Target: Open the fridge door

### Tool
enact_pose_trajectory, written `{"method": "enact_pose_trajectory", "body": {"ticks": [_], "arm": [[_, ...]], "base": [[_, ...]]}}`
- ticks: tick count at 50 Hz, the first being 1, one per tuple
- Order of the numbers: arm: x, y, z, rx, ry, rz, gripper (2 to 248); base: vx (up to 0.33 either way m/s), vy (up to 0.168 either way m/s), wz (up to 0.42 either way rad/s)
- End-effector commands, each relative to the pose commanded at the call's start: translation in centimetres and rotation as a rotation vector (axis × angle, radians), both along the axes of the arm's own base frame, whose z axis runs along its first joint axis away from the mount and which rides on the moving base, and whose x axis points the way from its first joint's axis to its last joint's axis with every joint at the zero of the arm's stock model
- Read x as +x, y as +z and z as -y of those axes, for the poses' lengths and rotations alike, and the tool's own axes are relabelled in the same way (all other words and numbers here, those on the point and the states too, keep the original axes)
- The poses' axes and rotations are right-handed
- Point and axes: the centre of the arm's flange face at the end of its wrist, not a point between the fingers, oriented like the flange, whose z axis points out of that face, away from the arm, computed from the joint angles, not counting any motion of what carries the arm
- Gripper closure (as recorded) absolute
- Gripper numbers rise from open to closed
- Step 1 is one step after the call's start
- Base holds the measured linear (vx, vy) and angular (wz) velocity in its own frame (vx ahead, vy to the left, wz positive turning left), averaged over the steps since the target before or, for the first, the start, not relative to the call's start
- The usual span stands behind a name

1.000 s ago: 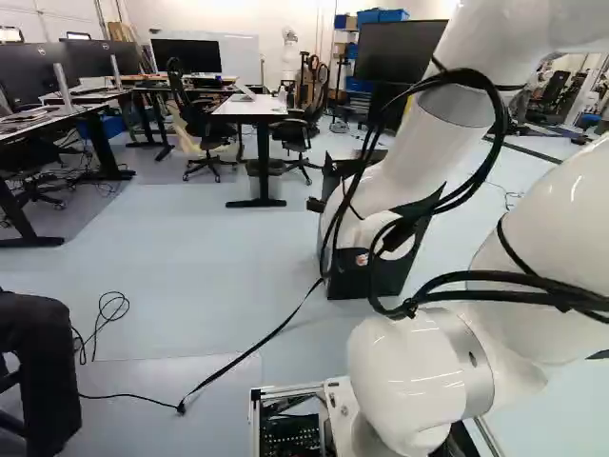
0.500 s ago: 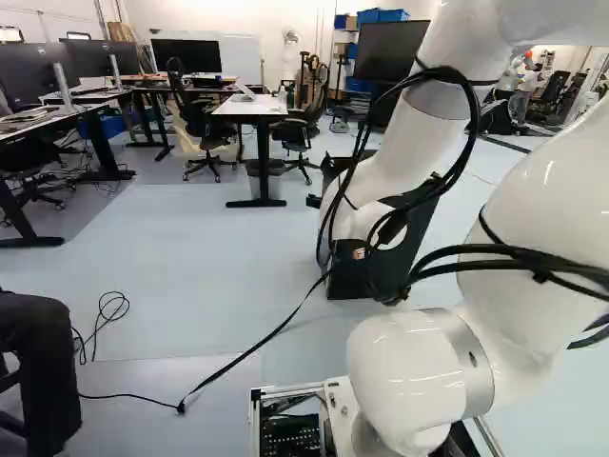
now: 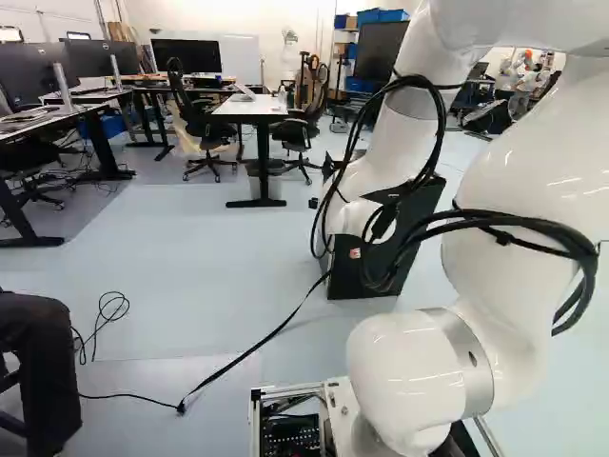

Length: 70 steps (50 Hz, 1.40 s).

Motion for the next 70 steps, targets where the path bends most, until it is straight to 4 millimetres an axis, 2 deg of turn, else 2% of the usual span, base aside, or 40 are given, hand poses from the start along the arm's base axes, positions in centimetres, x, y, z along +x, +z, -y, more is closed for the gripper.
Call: {"method": "enact_pose_trajectory", "body": {"ticks": [15, 50, 70], "arm": [[0.9, -1.1, 0.5, 0.014, -0.067, -0.014, 3], [2.3, -0.6, 1.8, 0.032, -0.238, 0.083, 3], [3.4, -2.1, 2.5, 0.026, -0.334, 0.106, 3]], "base": [[0.000, 0.000, 0.000], [0.000, 0.000, 0.000], [0.000, 0.000, 0.000]]}}
